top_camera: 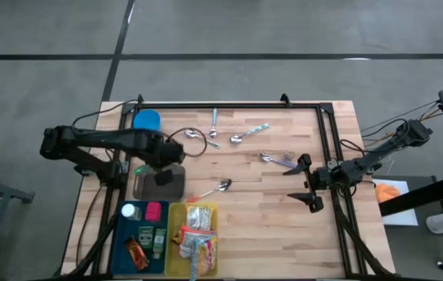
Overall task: Pick & Place Food Item
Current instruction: Put the green spoon into the gray bin
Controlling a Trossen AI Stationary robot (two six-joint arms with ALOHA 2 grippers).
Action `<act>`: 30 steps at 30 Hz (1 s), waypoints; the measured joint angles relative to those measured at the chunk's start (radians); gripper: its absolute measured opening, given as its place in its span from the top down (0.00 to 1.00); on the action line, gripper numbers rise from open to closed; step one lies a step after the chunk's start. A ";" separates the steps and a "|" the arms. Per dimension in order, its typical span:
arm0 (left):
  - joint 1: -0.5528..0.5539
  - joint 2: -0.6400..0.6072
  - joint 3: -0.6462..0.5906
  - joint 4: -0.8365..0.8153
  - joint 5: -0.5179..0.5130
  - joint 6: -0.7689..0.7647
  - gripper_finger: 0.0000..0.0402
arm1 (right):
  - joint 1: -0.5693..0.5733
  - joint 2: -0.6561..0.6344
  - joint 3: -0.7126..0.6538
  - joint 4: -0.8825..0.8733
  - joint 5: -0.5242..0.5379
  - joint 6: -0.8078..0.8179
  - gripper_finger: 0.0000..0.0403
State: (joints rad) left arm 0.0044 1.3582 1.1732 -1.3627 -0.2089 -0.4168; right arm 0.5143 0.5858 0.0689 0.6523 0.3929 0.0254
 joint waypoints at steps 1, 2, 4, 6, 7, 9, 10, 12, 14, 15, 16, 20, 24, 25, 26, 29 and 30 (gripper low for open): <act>-0.023 0.000 0.000 -0.014 0.000 -0.016 0.99 | 0.000 0.000 0.000 -0.001 0.000 0.000 0.16; -0.046 0.000 -0.001 -0.026 0.000 -0.033 0.99 | 0.000 0.000 0.000 -0.003 0.000 0.000 0.16; -0.086 0.000 -0.001 -0.029 0.000 -0.068 0.99 | 0.000 0.000 0.000 -0.007 0.000 0.000 0.16; -0.119 0.000 -0.002 -0.024 -0.002 -0.091 0.99 | 0.000 0.000 0.000 -0.007 0.000 0.000 0.16; -0.133 0.000 -0.003 -0.023 -0.004 -0.101 0.99 | 0.000 0.000 0.000 -0.007 0.000 0.000 0.16; -0.153 0.000 -0.015 0.001 -0.012 -0.110 0.99 | 0.000 0.000 0.000 -0.010 0.000 0.000 0.16; -0.160 0.000 -0.027 0.014 -0.012 -0.112 0.99 | 0.000 0.000 0.000 -0.011 0.000 0.000 0.16; -0.167 0.000 -0.060 0.032 -0.012 -0.117 0.99 | 0.000 0.000 0.000 -0.013 0.000 0.000 0.16; -0.167 0.000 -0.099 0.050 -0.010 -0.127 0.99 | 0.000 0.000 0.000 -0.014 0.000 0.000 0.16; -0.167 0.000 -0.121 0.063 -0.009 -0.136 0.99 | 0.000 0.000 0.000 -0.014 0.000 0.000 0.16; -0.167 0.000 -0.143 0.082 -0.009 -0.142 0.99 | 0.000 0.000 0.000 -0.014 0.000 0.000 0.16; -0.167 0.000 -0.226 0.175 -0.008 -0.129 0.99 | 0.000 0.000 0.000 -0.014 0.000 0.000 0.16; -0.167 0.000 -0.291 0.265 -0.009 -0.090 0.99 | 0.000 0.000 0.000 -0.014 0.000 0.000 0.16; -0.167 0.000 -0.304 0.282 -0.009 -0.085 0.99 | 0.000 0.000 0.000 -0.014 0.000 0.000 0.16; -0.167 0.000 -0.316 0.297 -0.008 -0.084 0.99 | 0.000 0.000 0.000 -0.014 0.000 0.000 0.16; -0.167 0.000 -0.349 0.341 -0.008 -0.082 0.99 | 0.000 0.000 0.000 -0.014 0.000 0.000 0.16; -0.167 0.000 -0.362 0.354 -0.004 -0.082 0.99 | 0.000 0.000 0.000 -0.014 0.000 0.000 0.16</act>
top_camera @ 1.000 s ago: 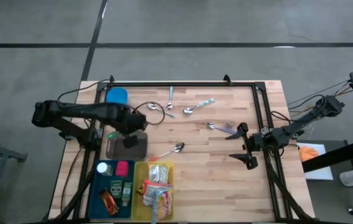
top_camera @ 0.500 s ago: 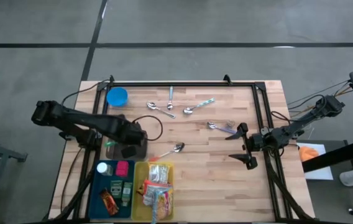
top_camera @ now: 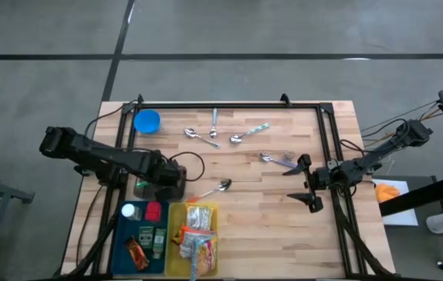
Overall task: Pick & Place Food Item
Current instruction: Put the green spoon into the gray bin, then put the silver spoon into the gray bin
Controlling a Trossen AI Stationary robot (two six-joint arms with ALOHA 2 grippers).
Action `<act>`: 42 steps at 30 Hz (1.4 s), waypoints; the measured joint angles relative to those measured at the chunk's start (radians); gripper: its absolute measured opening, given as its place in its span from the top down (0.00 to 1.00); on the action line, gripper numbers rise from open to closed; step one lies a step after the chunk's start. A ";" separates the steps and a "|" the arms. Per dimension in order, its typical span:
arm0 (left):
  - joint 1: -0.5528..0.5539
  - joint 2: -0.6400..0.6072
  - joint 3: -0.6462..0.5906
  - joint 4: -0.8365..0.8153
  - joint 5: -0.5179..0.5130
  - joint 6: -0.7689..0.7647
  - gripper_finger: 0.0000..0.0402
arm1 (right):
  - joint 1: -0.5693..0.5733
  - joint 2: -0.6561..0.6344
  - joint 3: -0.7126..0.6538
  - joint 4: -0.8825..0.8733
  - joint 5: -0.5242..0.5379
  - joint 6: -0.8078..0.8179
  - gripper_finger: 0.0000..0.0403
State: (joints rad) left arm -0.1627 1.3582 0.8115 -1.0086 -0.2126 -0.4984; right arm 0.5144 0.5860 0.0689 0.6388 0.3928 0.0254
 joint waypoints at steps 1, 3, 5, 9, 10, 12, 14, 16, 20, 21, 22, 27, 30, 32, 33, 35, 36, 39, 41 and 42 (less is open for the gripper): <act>0.000 0.000 -0.011 0.015 0.006 0.000 0.99 | 0.000 0.000 0.000 0.000 0.000 0.000 0.16; 0.000 0.000 -0.031 0.045 0.020 -0.001 0.99 | 0.000 0.000 0.000 0.000 0.000 0.000 0.16; 0.000 0.000 -0.046 0.057 0.030 -0.011 0.99 | 0.000 0.000 0.000 0.000 0.000 0.000 0.16; 0.001 0.000 -0.054 0.067 0.053 -0.032 0.99 | 0.000 0.000 0.000 0.000 0.000 0.000 0.16; 0.001 0.000 -0.053 0.068 0.061 -0.034 0.99 | 0.000 0.000 0.000 0.000 0.000 0.000 0.16; 0.001 0.000 -0.053 0.070 0.070 -0.037 0.96 | 0.000 0.000 0.000 0.000 0.000 0.000 0.16; 0.000 0.000 -0.053 0.071 0.073 -0.041 0.92 | 0.000 0.000 0.000 0.000 0.000 0.000 0.16; 0.000 0.000 -0.053 0.074 0.076 -0.041 0.86 | 0.000 0.000 0.000 0.000 0.000 0.000 0.16; 0.000 0.000 -0.053 0.074 0.076 -0.042 0.74 | 0.000 0.000 0.000 0.000 0.000 0.000 0.16; 0.000 0.000 -0.053 0.075 0.076 -0.042 0.71 | 0.000 0.000 0.000 0.000 0.000 0.000 0.16; 0.000 0.000 -0.053 0.076 0.076 -0.042 0.69 | 0.000 0.000 0.000 0.000 0.000 0.000 0.16; 0.000 0.000 -0.053 0.078 0.076 -0.042 0.61 | 0.000 0.000 0.000 0.000 0.000 0.000 0.16; 0.000 0.000 -0.053 0.077 0.075 -0.042 0.58 | 0.000 0.000 0.000 0.000 0.000 0.000 0.16; 0.000 0.000 -0.053 0.077 0.075 -0.042 0.58 | 0.000 0.000 0.000 0.000 0.000 0.000 0.16; 0.000 0.000 -0.053 0.077 0.075 -0.041 0.58 | 0.000 0.000 0.000 0.000 0.000 0.000 0.16; 0.000 0.000 -0.053 0.077 0.075 -0.038 0.58 | 0.000 0.000 0.000 0.000 0.000 0.000 0.16; 0.000 0.000 -0.053 0.077 0.075 -0.038 0.58 | 0.000 0.000 0.000 0.000 0.000 0.000 0.16; 0.000 0.000 -0.053 0.077 0.075 -0.038 0.58 | 0.000 0.000 0.000 0.000 0.000 0.000 0.16; 0.000 0.000 -0.053 0.077 0.075 -0.037 0.58 | 0.000 0.000 0.000 0.000 0.000 0.000 0.16; 0.000 0.000 -0.053 0.077 0.075 -0.037 0.58 | 0.000 0.000 0.000 0.000 0.000 0.000 0.16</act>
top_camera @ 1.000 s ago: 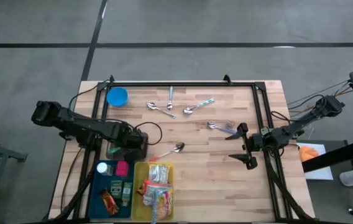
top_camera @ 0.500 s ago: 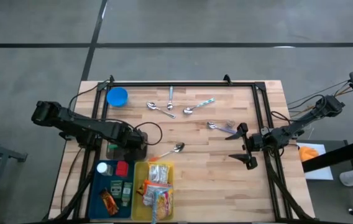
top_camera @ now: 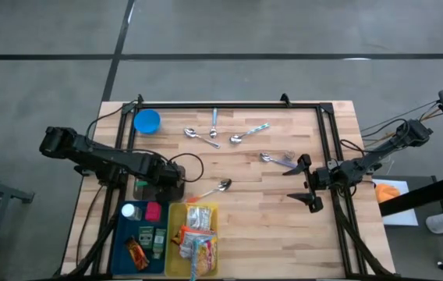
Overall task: Pick & Place Food Item
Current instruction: Put the silver spoon into the gray bin
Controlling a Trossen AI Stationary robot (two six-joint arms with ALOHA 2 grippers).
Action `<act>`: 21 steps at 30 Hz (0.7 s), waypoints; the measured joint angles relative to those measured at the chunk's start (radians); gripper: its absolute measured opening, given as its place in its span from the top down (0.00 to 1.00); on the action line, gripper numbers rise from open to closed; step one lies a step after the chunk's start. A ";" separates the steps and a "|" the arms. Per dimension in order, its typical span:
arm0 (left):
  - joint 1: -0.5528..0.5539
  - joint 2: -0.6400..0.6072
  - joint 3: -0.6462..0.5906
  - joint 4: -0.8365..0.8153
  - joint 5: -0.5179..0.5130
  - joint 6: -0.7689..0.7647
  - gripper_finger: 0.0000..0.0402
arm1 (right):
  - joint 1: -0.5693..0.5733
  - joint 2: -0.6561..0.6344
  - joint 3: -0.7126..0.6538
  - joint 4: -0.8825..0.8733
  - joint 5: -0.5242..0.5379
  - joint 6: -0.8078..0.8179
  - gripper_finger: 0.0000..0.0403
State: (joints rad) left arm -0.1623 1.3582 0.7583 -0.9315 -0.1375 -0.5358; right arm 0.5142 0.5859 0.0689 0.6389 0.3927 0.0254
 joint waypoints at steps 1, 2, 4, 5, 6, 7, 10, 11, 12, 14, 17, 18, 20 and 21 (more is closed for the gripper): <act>0.000 0.000 0.002 -0.003 0.000 0.000 0.58 | 0.000 0.000 0.000 0.000 0.000 0.000 0.16; 0.000 0.000 0.009 -0.011 0.000 0.000 0.58 | 0.000 0.000 0.000 0.000 0.000 0.000 0.16; 0.000 -0.002 0.037 -0.039 0.000 0.000 0.58 | 0.000 0.000 0.000 0.000 0.000 0.000 0.16; 0.000 -0.003 0.056 -0.058 0.000 0.000 0.58 | 0.000 0.000 0.000 0.000 0.000 0.000 0.16; 0.000 -0.004 0.078 -0.082 -0.001 0.000 0.58 | 0.000 0.000 0.000 0.000 0.000 0.000 0.16; 0.000 -0.004 0.103 -0.105 -0.005 0.002 0.58 | 0.000 0.000 0.000 0.000 0.000 0.000 0.16; -0.001 -0.004 0.181 -0.152 -0.061 0.030 0.58 | 0.000 0.000 0.000 0.000 0.000 0.000 0.16; -0.001 -0.004 0.205 -0.159 -0.090 0.051 0.58 | 0.000 0.000 0.000 0.000 0.000 0.000 0.16; -0.001 -0.004 0.229 -0.160 -0.122 0.078 0.58 | 0.000 0.000 0.000 0.000 0.000 0.000 0.16; 0.000 -0.004 0.275 -0.139 -0.193 0.139 0.58 | 0.000 0.000 0.000 0.000 0.000 0.000 0.16; 0.020 -0.005 0.328 -0.051 -0.245 0.275 0.58 | 0.000 0.000 0.000 0.000 0.000 0.000 0.16; 0.034 -0.005 0.342 -0.019 -0.240 0.322 0.58 | 0.000 0.000 0.000 0.000 0.000 0.000 0.16; 0.072 -0.004 0.363 0.041 -0.217 0.395 0.58 | 0.000 0.000 0.000 0.000 0.000 0.000 0.16; 0.094 -0.003 0.371 0.060 -0.204 0.426 0.58 | 0.000 0.000 0.000 0.000 0.000 0.000 0.16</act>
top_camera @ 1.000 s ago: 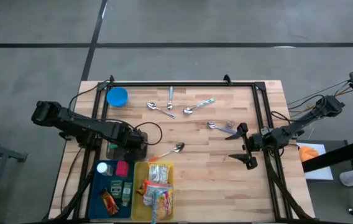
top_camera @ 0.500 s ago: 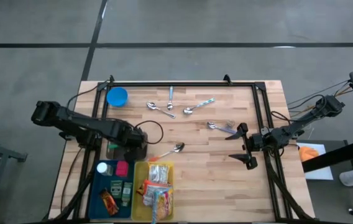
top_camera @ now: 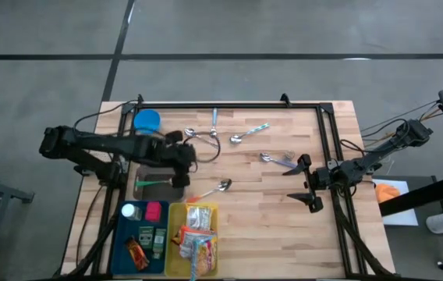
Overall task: Pick & Place Food Item
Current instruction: Put the silver spoon into the gray bin
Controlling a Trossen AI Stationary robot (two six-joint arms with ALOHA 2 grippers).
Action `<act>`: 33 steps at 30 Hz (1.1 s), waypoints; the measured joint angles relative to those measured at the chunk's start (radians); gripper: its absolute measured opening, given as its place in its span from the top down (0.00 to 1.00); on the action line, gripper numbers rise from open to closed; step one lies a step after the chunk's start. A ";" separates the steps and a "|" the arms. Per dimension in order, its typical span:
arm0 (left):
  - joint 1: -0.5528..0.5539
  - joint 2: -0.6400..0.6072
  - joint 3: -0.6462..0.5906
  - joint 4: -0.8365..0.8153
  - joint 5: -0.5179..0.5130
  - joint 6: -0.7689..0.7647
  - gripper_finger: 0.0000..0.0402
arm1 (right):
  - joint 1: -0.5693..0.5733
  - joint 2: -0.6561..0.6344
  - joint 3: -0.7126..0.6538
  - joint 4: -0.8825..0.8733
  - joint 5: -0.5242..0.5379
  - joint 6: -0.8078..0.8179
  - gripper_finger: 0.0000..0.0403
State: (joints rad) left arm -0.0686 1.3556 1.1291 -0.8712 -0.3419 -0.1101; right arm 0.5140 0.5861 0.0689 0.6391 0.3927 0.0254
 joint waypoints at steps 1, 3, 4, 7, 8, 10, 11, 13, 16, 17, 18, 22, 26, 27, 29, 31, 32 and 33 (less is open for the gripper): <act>0.023 0.001 0.005 0.015 0.008 0.030 0.58 | 0.000 0.000 0.000 0.000 0.000 0.000 0.16; 0.073 0.003 0.005 0.029 0.027 0.085 0.58 | 0.000 0.000 0.000 0.000 0.000 0.000 0.16; 0.100 0.003 0.001 0.044 0.034 0.112 0.58 | 0.000 0.000 0.000 0.000 0.000 0.000 0.16; 0.193 0.003 -0.016 0.072 0.084 0.182 0.58 | 0.000 0.000 0.000 0.000 0.000 0.000 0.16; 0.226 0.003 -0.023 0.090 0.117 0.200 0.58 | 0.000 0.000 0.000 0.000 0.000 0.000 0.16; 0.290 0.009 -0.032 0.124 0.193 0.240 0.58 | 0.000 0.000 0.000 0.000 0.000 0.000 0.16; 0.318 0.013 -0.037 0.136 0.224 0.261 0.58 | 0.000 0.000 0.000 0.000 0.000 0.000 0.16; 0.370 0.033 -0.039 0.145 0.261 0.298 0.58 | 0.000 0.000 0.000 0.000 0.000 0.000 0.16; 0.425 0.076 -0.039 0.170 0.273 0.349 0.58 | 0.000 0.000 0.000 -0.003 0.000 0.000 0.16; 0.438 0.093 -0.038 0.176 0.276 0.367 0.58 | 0.000 0.000 0.000 -0.005 0.000 0.000 0.16; 0.449 0.112 -0.037 0.176 0.281 0.385 0.58 | 0.000 0.000 0.000 -0.007 0.000 0.000 0.16; 0.471 0.191 -0.024 0.177 0.292 0.452 0.58 | 0.000 0.000 0.000 -0.008 0.000 0.000 0.16; 0.492 0.272 0.009 0.179 0.291 0.482 0.58 | 0.000 0.000 0.000 -0.008 0.000 0.000 0.16; 0.498 0.290 0.018 0.179 0.291 0.482 0.58 | 0.000 0.000 0.000 -0.008 0.000 0.000 0.16; 0.512 0.328 0.043 0.179 0.291 0.486 0.58 | 0.000 0.000 0.000 -0.008 0.000 0.000 0.16; 0.527 0.363 0.064 0.174 0.296 0.490 0.58 | 0.000 0.000 0.000 -0.008 0.000 0.000 0.16; 0.533 0.381 0.075 0.170 0.304 0.497 0.58 | 0.000 0.000 0.000 -0.008 0.000 0.000 0.16; 0.538 0.397 0.085 0.171 0.315 0.506 0.58 | 0.000 0.000 0.000 -0.008 0.000 0.000 0.16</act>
State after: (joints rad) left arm 0.4698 1.7528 1.2144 -0.6998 -0.0269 0.3961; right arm 0.5140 0.5861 0.0689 0.6312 0.3927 0.0254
